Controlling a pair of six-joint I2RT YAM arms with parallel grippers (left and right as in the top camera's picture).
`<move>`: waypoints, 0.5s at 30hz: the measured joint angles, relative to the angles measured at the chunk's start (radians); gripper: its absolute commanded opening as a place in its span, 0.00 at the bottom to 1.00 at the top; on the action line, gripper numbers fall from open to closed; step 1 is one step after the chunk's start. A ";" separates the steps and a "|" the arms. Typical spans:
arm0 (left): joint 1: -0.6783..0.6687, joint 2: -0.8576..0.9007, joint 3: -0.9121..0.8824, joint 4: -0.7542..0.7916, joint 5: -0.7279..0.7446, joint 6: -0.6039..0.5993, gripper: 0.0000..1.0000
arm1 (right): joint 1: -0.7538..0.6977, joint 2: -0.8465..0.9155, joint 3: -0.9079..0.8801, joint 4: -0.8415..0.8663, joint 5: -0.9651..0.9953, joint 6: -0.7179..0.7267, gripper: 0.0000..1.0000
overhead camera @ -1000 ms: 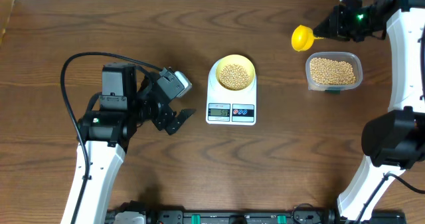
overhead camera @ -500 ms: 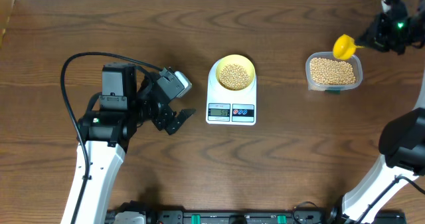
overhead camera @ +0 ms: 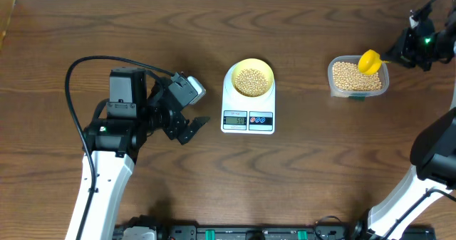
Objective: Scoop item into bowl and weigh 50g on scale
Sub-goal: 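Lower the scoop into the tub and release it, right gripper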
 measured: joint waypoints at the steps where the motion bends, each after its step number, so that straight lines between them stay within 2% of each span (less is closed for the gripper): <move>1: 0.000 0.000 0.000 0.000 0.000 0.000 0.96 | 0.000 0.000 -0.016 0.013 -0.002 0.006 0.06; 9: 0.000 0.000 0.000 0.000 0.000 0.000 0.96 | 0.000 0.000 -0.077 0.061 -0.002 0.051 0.18; 15: 0.000 0.000 0.000 0.000 0.000 0.000 0.96 | 0.000 0.000 -0.079 0.061 0.005 0.068 0.37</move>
